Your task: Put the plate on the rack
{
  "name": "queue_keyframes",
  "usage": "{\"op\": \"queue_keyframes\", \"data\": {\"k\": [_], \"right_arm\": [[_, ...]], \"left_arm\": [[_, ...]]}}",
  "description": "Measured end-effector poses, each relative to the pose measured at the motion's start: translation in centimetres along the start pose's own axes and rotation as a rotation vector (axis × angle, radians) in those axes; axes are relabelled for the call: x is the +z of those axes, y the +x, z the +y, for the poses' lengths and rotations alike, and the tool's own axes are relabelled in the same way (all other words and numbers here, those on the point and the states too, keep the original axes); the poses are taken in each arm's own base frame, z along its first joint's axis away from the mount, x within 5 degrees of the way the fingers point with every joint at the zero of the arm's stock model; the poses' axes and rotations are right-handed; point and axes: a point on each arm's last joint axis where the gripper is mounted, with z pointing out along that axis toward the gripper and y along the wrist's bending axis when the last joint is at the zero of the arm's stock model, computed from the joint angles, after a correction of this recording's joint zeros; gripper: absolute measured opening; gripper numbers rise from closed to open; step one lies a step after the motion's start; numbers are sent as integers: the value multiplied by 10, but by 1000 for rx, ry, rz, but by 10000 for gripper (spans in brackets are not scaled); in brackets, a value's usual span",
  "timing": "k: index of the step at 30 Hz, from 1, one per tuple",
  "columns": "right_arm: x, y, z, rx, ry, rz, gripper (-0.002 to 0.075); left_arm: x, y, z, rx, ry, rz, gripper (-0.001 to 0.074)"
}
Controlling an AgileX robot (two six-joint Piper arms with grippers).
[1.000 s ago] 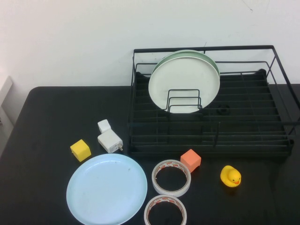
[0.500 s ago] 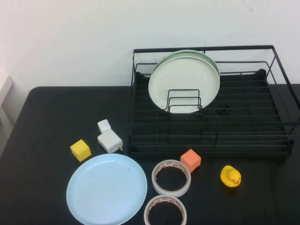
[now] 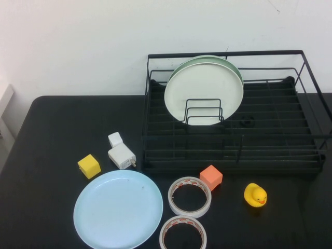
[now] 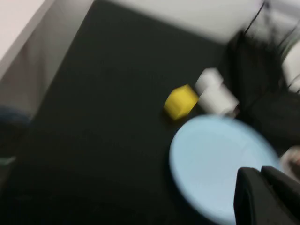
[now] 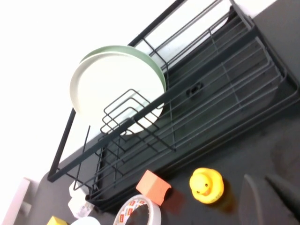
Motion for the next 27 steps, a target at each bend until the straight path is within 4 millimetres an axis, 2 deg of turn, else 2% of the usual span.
{"op": "queue_keyframes", "data": {"k": [3, 6, 9, 13, 15, 17, 21, 27], "right_arm": [[0, 1, 0, 1, 2, 11, -2], [0, 1, 0, -4, 2, 16, -2], [0, 2, 0, -7, 2, 19, -2], [0, 2, 0, -6, 2, 26, -2], [0, 3, 0, -1, 0, 31, -2], [0, 3, 0, 6, -1, 38, -2], [0, 4, 0, 10, -2, 42, -2], [0, 4, 0, 6, -2, 46, -2]], "left_arm": [[6, -18, -9, 112, -53, 126, -2], [22, -29, -21, 222, -67, 326, 18], [43, -39, -36, 292, -33, 515, 95], [84, -44, -50, 304, 7, 679, 296], [103, -43, -54, 288, 19, 713, 411], [124, -41, -57, 258, 28, 739, 487], [163, -32, -59, 210, 20, 778, 519], [213, -12, -50, 208, -47, 868, 500]]}}
